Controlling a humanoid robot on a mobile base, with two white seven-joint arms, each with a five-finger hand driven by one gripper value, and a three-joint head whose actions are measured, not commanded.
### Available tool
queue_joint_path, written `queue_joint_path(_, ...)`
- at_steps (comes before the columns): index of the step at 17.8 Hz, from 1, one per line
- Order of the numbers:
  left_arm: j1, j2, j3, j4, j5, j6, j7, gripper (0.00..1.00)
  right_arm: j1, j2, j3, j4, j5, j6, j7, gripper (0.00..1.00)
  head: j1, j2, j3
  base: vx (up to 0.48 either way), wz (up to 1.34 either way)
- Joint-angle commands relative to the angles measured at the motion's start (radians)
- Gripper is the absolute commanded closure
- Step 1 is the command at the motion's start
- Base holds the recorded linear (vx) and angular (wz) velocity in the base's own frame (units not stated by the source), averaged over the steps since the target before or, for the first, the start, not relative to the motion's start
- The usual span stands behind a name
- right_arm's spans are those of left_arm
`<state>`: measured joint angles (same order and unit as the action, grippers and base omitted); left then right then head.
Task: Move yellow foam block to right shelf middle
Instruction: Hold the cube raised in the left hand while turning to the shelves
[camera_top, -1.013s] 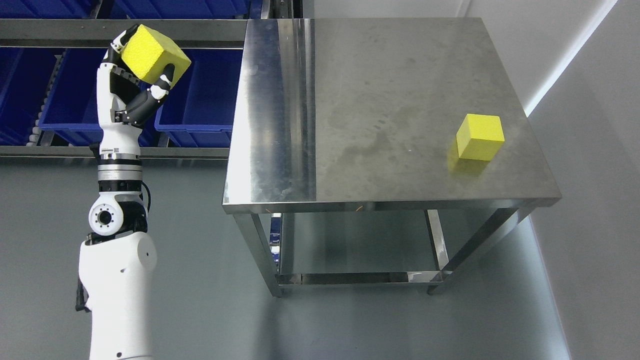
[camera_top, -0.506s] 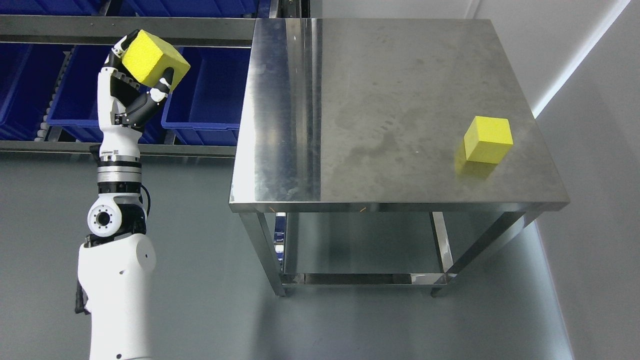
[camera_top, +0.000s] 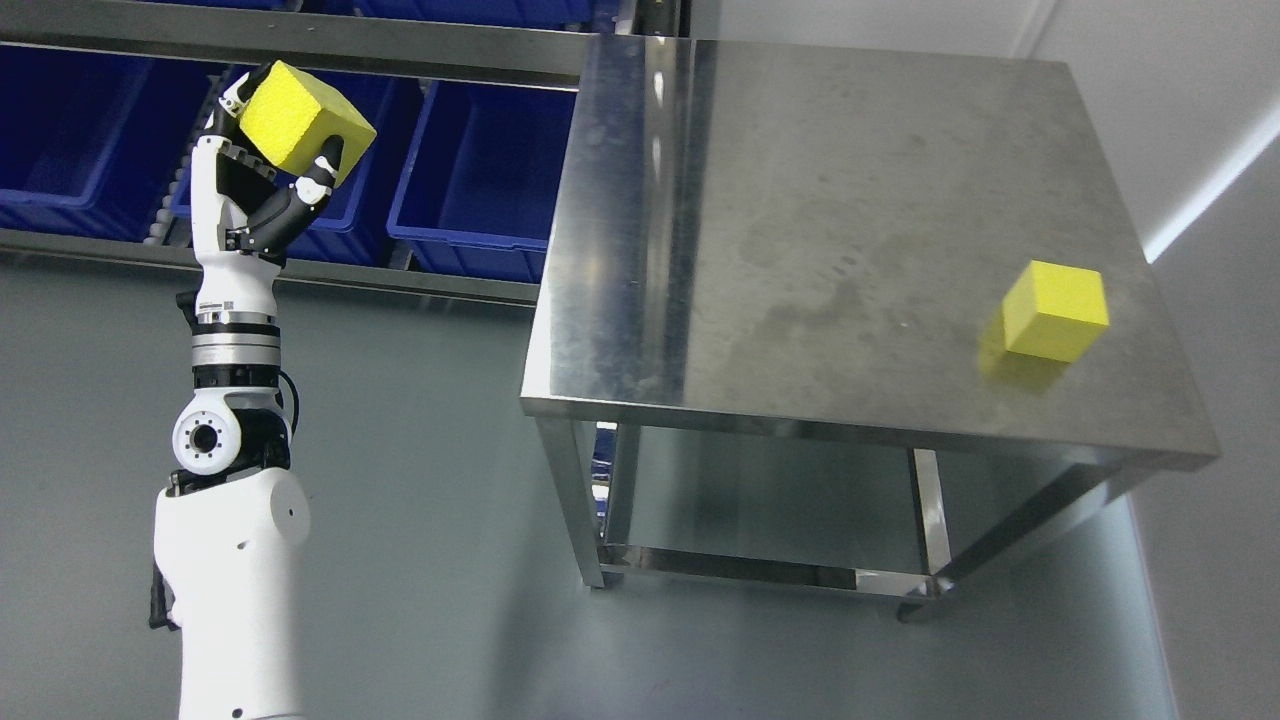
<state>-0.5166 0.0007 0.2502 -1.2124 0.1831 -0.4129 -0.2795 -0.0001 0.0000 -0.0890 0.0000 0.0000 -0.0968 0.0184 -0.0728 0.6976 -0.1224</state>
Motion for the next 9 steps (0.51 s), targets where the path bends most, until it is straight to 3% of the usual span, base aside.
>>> queue_joint_path(1, 0.001, 0.017, 0.009, -0.004, -0.001, 0.000, 0.000, 0.56, -0.003, -0.017, 0.000, -0.017, 0.000, 0.000, 0.000, 0.00, 0.0000, 0.000, 0.000, 0.027, 0.60)
queue_joint_path(4, 0.001, 0.017, 0.009, -0.015, -0.001, 0.000, 0.000, 0.56, -0.003, -0.017, 0.000, -0.017, 0.000, 0.000, 0.000, 0.00, 0.0000, 0.000, 0.000, 0.031, 0.75)
queue_joint_path(9, 0.003, 0.017, 0.011, -0.030, -0.001, 0.008, 0.002, 0.56, -0.003, -0.017, 0.000, -0.017, 0.000, 0.000, 0.000, 0.00, 0.0000, 0.000, 0.000, 0.050, 1.28)
